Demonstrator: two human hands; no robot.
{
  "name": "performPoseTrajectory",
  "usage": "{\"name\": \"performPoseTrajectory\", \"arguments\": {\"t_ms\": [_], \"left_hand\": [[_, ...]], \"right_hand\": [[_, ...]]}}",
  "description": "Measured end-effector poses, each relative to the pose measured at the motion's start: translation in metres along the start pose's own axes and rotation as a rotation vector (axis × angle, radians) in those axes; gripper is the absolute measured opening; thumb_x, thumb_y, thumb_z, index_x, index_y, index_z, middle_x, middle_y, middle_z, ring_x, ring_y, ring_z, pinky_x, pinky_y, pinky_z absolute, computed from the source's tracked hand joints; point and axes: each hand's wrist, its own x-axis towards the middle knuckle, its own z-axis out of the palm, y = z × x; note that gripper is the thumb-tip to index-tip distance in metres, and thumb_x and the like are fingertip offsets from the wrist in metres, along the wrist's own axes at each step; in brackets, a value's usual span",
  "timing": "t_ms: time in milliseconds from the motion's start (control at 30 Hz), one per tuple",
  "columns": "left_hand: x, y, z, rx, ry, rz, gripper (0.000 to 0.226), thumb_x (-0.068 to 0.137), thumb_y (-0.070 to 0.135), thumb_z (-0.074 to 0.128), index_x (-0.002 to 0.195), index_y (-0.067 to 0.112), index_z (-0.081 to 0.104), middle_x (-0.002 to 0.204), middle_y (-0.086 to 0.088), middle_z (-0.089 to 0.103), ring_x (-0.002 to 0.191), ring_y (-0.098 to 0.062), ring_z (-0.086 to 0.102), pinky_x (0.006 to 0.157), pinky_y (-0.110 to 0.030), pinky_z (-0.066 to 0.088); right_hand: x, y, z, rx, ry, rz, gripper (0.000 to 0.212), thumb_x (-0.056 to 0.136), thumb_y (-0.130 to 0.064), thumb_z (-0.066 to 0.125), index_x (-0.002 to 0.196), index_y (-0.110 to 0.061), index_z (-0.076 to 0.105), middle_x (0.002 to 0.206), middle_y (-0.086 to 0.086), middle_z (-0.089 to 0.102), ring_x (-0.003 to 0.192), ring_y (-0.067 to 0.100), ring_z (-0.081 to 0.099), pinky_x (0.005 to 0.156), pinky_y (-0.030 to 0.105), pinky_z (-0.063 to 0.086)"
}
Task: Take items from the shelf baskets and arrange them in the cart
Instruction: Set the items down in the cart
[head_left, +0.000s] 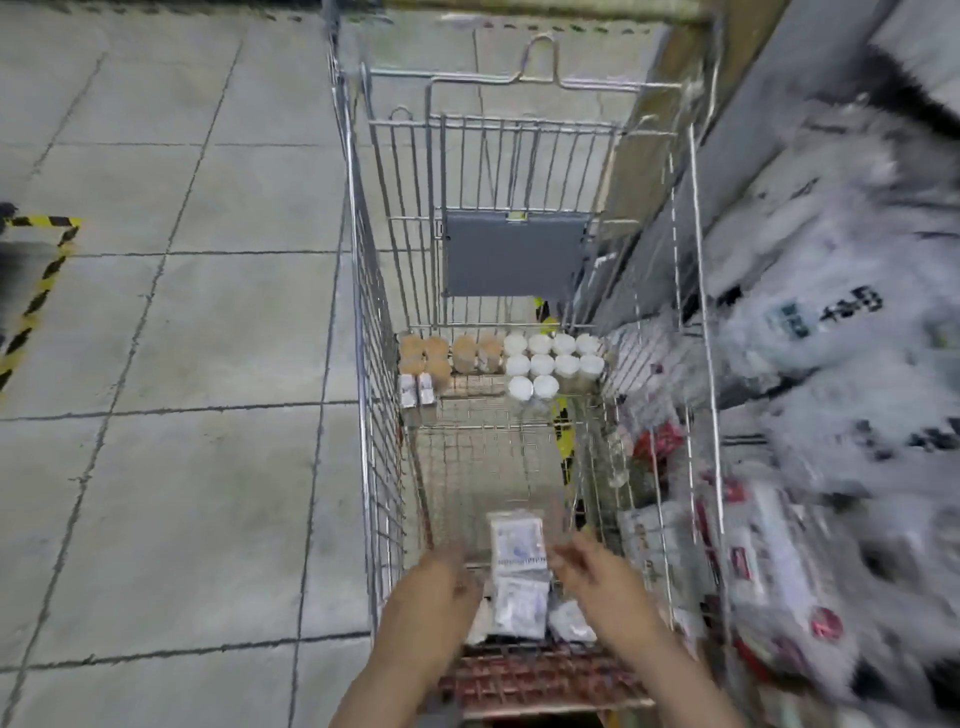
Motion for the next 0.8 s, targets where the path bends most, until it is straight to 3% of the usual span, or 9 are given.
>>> {"name": "performPoseTrajectory", "arguments": {"t_ms": [100, 233, 367, 467, 533, 633, 767, 800], "left_hand": [[-0.054, 0.008, -0.019, 0.073, -0.002, 0.147, 0.035, 0.097, 0.034, 0.048, 0.132, 0.030, 0.052, 0.129, 0.013, 0.055, 0.111, -0.003, 0.052, 0.086, -0.014, 0.037], [-0.119, 0.014, -0.043, 0.064, -0.008, 0.200, 0.034, 0.096, 0.032, 0.053, 0.129, 0.029, 0.055, 0.122, 0.017, 0.055, 0.105, 0.000, 0.050, 0.081, -0.014, 0.035], [-0.177, 0.020, -0.055, 0.043, -0.068, 0.202, 0.027, 0.094, 0.028, 0.056, 0.121, 0.029, 0.059, 0.115, 0.018, 0.060, 0.105, 0.000, 0.057, 0.085, -0.018, 0.042], [-0.205, 0.023, -0.059, 0.001, -0.087, 0.237, 0.021, 0.092, 0.021, 0.061, 0.109, 0.032, 0.062, 0.103, 0.021, 0.064, 0.097, 0.007, 0.059, 0.081, -0.010, 0.043], [-0.219, 0.027, -0.060, -0.003, -0.103, 0.266, 0.022, 0.090, 0.018, 0.063, 0.100, 0.038, 0.061, 0.099, 0.022, 0.065, 0.094, 0.009, 0.059, 0.077, -0.005, 0.040], [-0.236, 0.048, -0.056, 0.016, -0.136, 0.324, 0.025, 0.089, 0.017, 0.065, 0.094, 0.041, 0.061, 0.093, 0.017, 0.069, 0.094, 0.003, 0.062, 0.073, -0.003, 0.040], [-0.261, 0.097, -0.030, 0.126, -0.209, 0.492, 0.025, 0.091, 0.021, 0.062, 0.092, 0.046, 0.060, 0.087, 0.017, 0.069, 0.079, -0.009, 0.069, 0.072, -0.025, 0.053], [-0.269, 0.112, -0.019, 0.162, -0.231, 0.534, 0.023, 0.092, 0.025, 0.061, 0.095, 0.048, 0.059, 0.091, 0.019, 0.067, 0.078, -0.009, 0.068, 0.070, -0.025, 0.053]], "right_hand": [[-0.070, 0.000, -0.001, 0.010, 0.087, -0.065, 0.028, 0.098, -0.025, 0.051, 0.126, -0.022, 0.057, 0.120, -0.011, 0.060, 0.111, 0.008, 0.056, 0.093, 0.025, 0.045], [-0.159, 0.002, 0.006, 0.078, 0.199, -0.099, 0.020, 0.096, -0.019, 0.056, 0.111, -0.031, 0.059, 0.101, -0.021, 0.060, 0.100, 0.002, 0.058, 0.079, 0.006, 0.042], [-0.237, 0.009, 0.017, 0.108, 0.292, -0.092, 0.020, 0.094, -0.021, 0.056, 0.113, -0.027, 0.062, 0.113, -0.008, 0.061, 0.110, 0.010, 0.054, 0.095, 0.026, 0.044], [-0.283, 0.016, 0.023, 0.155, 0.339, -0.067, 0.023, 0.095, -0.026, 0.054, 0.117, -0.028, 0.058, 0.110, -0.017, 0.058, 0.104, -0.001, 0.055, 0.082, 0.002, 0.036], [-0.311, 0.020, 0.025, 0.179, 0.367, -0.056, 0.026, 0.097, -0.024, 0.053, 0.123, -0.026, 0.056, 0.115, -0.018, 0.056, 0.103, -0.007, 0.051, 0.082, -0.002, 0.033], [-0.355, 0.033, 0.022, 0.266, 0.445, -0.027, 0.024, 0.096, -0.020, 0.054, 0.118, -0.029, 0.057, 0.122, -0.012, 0.058, 0.116, 0.003, 0.051, 0.099, 0.017, 0.038], [-0.428, 0.067, 0.023, 0.322, 0.567, 0.092, 0.024, 0.097, -0.027, 0.051, 0.120, -0.032, 0.056, 0.121, -0.015, 0.057, 0.110, 0.002, 0.053, 0.094, 0.021, 0.042], [-0.450, 0.079, 0.025, 0.345, 0.604, 0.133, 0.024, 0.097, -0.030, 0.050, 0.121, -0.034, 0.055, 0.119, -0.017, 0.057, 0.107, 0.001, 0.054, 0.091, 0.021, 0.044]]}}
